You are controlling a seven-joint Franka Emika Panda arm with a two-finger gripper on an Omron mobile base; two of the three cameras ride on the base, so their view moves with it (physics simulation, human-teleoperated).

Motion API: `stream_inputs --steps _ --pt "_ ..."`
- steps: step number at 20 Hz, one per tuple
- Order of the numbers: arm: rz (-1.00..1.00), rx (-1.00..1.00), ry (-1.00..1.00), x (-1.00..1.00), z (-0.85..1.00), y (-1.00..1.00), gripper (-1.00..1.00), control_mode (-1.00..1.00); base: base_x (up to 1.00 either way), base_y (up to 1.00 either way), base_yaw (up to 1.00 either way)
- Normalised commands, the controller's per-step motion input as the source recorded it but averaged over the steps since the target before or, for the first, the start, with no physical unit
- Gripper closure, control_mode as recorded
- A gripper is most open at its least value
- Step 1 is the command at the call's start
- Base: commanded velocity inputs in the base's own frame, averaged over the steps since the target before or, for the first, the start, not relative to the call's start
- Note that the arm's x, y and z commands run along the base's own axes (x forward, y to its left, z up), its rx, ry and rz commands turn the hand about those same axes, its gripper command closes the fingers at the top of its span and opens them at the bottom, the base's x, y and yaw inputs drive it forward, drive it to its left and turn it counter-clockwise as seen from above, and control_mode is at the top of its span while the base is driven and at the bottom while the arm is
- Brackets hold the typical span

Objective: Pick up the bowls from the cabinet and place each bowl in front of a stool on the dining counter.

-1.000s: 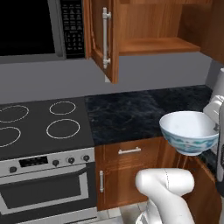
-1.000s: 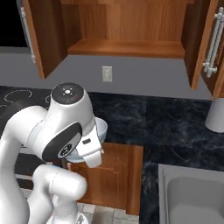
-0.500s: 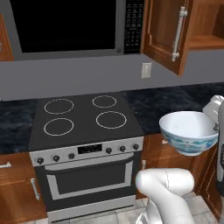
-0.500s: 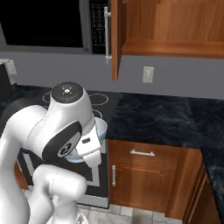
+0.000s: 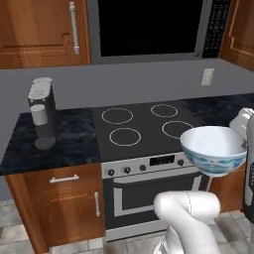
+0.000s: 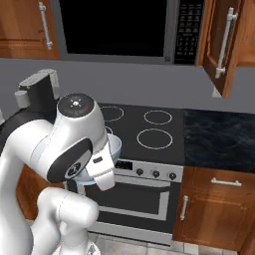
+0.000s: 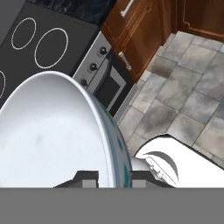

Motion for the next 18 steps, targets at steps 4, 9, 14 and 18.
stream_inputs --steps 4,9,14,18 --pt "0.0 0.0 0.0 0.0 0.0 0.0 1.0 1.0 0.0 1.0 0.07" --pt "0.0 0.0 0.0 0.0 0.0 0.0 1.0 1.0 0.0 1.0 0.12" --pt "0.0 0.0 0.0 0.0 0.0 0.0 1.0 1.0 0.01 1.0 0.16" --pt "0.0 0.0 0.0 0.0 0.0 0.0 1.0 1.0 0.07 1.0 0.21"
